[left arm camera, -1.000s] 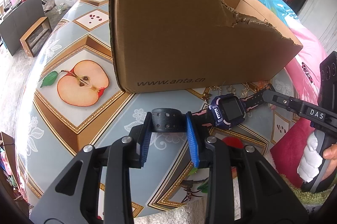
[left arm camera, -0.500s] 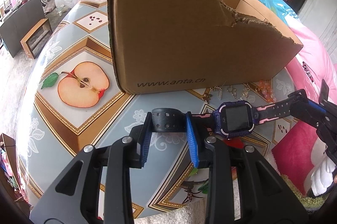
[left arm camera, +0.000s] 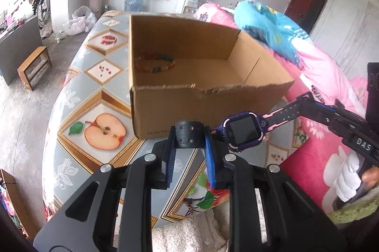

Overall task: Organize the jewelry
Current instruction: 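Lower the smartwatch into the box and open both grippers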

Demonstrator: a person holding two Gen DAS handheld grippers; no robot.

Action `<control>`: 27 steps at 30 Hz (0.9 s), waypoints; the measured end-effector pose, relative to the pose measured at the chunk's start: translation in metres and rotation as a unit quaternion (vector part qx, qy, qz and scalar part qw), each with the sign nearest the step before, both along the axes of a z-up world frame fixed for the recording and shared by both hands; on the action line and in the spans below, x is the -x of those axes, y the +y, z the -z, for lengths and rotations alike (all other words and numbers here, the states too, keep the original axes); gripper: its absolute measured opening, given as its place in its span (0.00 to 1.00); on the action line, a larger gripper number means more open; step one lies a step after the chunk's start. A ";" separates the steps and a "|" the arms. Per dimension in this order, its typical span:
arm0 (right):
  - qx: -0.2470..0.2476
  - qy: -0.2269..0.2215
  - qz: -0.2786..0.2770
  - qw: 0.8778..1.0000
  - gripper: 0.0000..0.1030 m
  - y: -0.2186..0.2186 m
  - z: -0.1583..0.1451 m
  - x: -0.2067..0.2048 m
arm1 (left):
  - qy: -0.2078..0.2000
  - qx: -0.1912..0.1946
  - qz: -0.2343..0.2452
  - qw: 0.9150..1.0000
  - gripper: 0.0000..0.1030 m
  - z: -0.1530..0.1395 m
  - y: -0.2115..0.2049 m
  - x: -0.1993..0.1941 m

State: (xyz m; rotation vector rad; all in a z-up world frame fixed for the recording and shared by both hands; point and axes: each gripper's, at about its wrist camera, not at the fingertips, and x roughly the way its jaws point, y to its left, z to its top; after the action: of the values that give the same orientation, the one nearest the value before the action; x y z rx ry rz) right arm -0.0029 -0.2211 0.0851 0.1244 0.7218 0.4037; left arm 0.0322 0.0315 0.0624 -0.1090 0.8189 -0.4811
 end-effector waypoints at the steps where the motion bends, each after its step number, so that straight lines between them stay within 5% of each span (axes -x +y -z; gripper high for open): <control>1: -0.006 -0.007 0.001 1.000 0.06 -0.004 -0.008 -0.003 | -0.009 0.011 0.008 1.000 0.20 -0.011 0.002 0.001; 6: -0.019 -0.036 -0.001 0.999 0.06 -0.021 -0.042 -0.034 | -0.045 0.043 0.042 0.997 0.20 -0.061 -0.003 -0.022; 11: -0.001 -0.032 -0.002 0.999 0.06 -0.036 -0.056 -0.101 | -0.025 0.037 0.056 0.997 0.20 -0.072 -0.030 -0.088; 16: 0.036 0.048 0.008 0.998 0.06 -0.046 -0.027 -0.191 | 0.045 -0.004 0.052 0.998 0.20 -0.049 -0.066 -0.168; 22: 0.094 0.140 0.017 0.986 0.05 -0.043 0.019 -0.266 | 0.141 -0.058 0.057 0.987 0.20 -0.004 -0.097 -0.231; 27: 0.139 0.172 0.012 0.975 0.06 -0.035 0.045 -0.295 | 0.157 -0.106 0.041 0.981 0.33 0.018 -0.106 -0.249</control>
State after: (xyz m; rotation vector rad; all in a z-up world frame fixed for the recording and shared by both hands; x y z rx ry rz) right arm 0.2917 -0.2557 0.0398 -0.0635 1.1106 0.2550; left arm 0.2816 -0.0743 0.0445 0.0489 1.1836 -0.4567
